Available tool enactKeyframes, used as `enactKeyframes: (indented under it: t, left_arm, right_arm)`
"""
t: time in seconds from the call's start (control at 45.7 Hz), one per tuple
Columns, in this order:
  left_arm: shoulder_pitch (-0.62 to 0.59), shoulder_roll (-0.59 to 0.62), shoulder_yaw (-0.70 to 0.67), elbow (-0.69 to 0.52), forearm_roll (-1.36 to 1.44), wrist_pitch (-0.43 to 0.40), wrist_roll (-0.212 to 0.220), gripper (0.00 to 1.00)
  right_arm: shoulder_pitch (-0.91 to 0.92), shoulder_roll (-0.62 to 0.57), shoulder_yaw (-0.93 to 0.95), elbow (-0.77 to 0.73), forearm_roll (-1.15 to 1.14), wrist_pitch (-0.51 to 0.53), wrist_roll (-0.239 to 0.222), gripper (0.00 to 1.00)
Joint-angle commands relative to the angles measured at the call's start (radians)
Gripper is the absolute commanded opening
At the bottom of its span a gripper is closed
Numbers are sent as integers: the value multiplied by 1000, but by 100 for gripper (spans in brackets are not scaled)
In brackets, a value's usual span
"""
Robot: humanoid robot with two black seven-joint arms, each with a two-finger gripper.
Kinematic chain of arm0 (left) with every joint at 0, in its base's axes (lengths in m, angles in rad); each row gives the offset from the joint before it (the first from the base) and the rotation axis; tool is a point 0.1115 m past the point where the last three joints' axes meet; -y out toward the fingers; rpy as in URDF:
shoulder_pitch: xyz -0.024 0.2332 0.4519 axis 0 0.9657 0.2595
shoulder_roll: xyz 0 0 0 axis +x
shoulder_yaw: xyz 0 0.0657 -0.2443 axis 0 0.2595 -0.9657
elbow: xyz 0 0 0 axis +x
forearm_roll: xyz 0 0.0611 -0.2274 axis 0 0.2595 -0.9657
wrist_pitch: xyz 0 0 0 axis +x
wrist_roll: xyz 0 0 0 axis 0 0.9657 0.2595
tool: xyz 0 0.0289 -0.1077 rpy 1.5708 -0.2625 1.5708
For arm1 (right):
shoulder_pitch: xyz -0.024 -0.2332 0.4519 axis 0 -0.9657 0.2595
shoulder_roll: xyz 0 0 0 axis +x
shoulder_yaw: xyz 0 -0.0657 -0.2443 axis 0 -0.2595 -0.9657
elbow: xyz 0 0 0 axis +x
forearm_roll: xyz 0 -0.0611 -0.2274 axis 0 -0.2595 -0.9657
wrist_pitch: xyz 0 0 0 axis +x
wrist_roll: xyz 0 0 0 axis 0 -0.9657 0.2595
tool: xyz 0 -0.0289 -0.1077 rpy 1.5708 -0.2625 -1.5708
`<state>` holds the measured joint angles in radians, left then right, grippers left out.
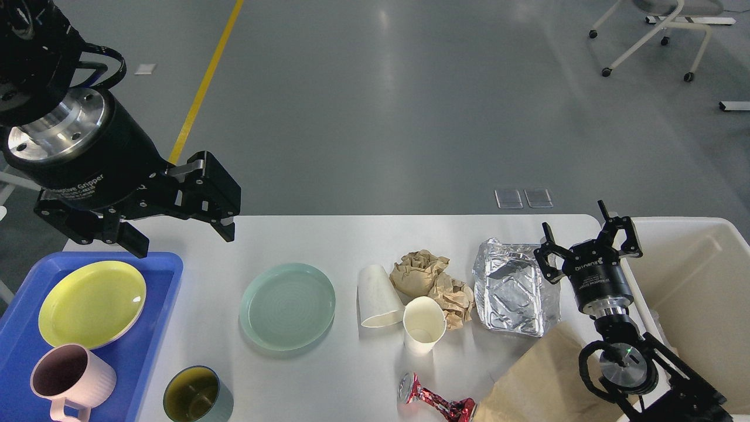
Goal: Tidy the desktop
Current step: 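Raise the left gripper and move it toward the yellow-green cup, then grasp the yellow-green cup with the left gripper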
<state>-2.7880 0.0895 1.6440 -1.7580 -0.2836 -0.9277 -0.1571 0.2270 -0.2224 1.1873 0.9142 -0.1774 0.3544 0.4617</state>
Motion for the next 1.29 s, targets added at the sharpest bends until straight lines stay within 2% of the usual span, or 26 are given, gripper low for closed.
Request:
enactKeyframes:
  t: [0.0,0.241,0.35,0.569,0.788,0.941,1.05,1.16,1.269]
  left_arm:
    - [12,2,-3,5,18,9,4,96]
    - [61,64,-3,14,24,26,4,96]
    - [125,120,-15,35,84,36,5,96]
    - [317,286,-122,90,381,85,5,94]
    - [574,386,-216,97,684,291,4,93]
    - [807,392,-274,113,833,476,4,92]
    - [924,374,-277,130,853,585,4,92]
    - [996,355,-282,146,883,633,4,92]
    - [1051,345,-296,184,894,645,4,91]
  right_arm:
    - [0,0,0,0,1,0,0,100]
    - [0,0,0,0,1,0,0,100]
    - [0,0,0,0,1,0,0,100]
    - [0,0,0,0,1,0,0,100]
    - [0,0,0,0,1,0,0,100]
    - [0,0,0,0,1,0,0,100]
    - [0,0,0,0,0,0,0,100]
    - [0,0,0,0,1,0,0,100]
    - [0,0,0,0,0,0,0,100]
